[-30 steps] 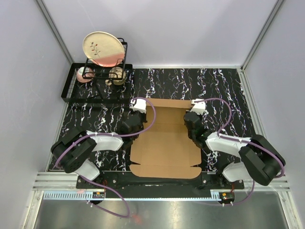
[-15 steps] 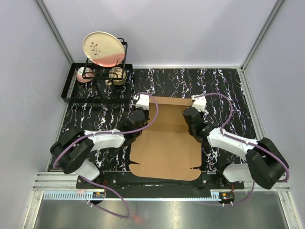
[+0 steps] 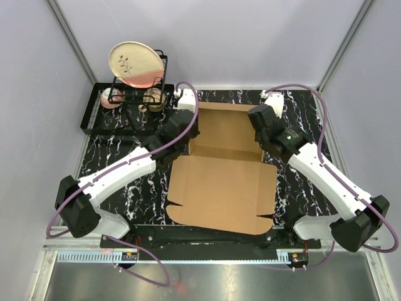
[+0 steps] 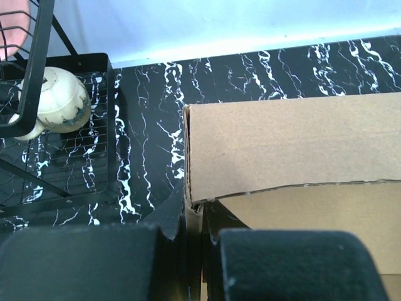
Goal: Fold the paper box
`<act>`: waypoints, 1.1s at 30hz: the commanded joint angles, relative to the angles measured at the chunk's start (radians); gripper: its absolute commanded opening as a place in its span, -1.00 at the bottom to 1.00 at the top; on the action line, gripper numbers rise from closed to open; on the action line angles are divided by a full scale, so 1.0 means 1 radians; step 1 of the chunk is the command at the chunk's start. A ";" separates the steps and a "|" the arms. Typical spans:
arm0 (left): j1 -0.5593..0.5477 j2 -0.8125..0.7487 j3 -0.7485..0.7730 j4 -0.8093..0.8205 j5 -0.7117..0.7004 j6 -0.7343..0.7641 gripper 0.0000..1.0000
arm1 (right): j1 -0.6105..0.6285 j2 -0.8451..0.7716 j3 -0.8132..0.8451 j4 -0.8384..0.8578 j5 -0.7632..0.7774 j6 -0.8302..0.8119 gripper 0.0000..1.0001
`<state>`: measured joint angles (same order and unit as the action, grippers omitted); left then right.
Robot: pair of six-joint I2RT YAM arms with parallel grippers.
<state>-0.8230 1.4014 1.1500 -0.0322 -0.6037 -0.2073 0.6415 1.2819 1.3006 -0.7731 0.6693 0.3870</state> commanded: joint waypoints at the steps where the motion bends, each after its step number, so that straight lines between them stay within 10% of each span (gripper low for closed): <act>1: -0.047 0.027 0.160 -0.320 0.310 -0.038 -1.00 | 0.030 0.049 0.115 -0.161 -0.258 -0.019 -1.00; 11: 0.002 0.198 0.179 -0.497 0.645 -0.101 -1.00 | -0.020 0.137 -0.063 -0.166 -0.514 -0.056 -0.96; 16: 0.007 0.332 0.128 -0.483 0.665 -0.139 -1.00 | -0.029 0.172 -0.126 -0.133 -0.469 -0.046 0.02; 27: 0.002 0.245 0.162 -0.446 0.516 -0.129 0.07 | -0.029 0.074 0.031 -0.196 -0.260 -0.057 0.57; 33: 0.002 0.264 0.244 -0.511 0.518 -0.083 0.16 | -0.028 0.131 0.032 -0.209 -0.249 -0.096 0.76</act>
<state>-0.8108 1.6764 1.3109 -0.5453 -0.0971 -0.3332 0.5976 1.3693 1.3235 -1.0119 0.4095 0.3252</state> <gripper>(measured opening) 0.578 0.875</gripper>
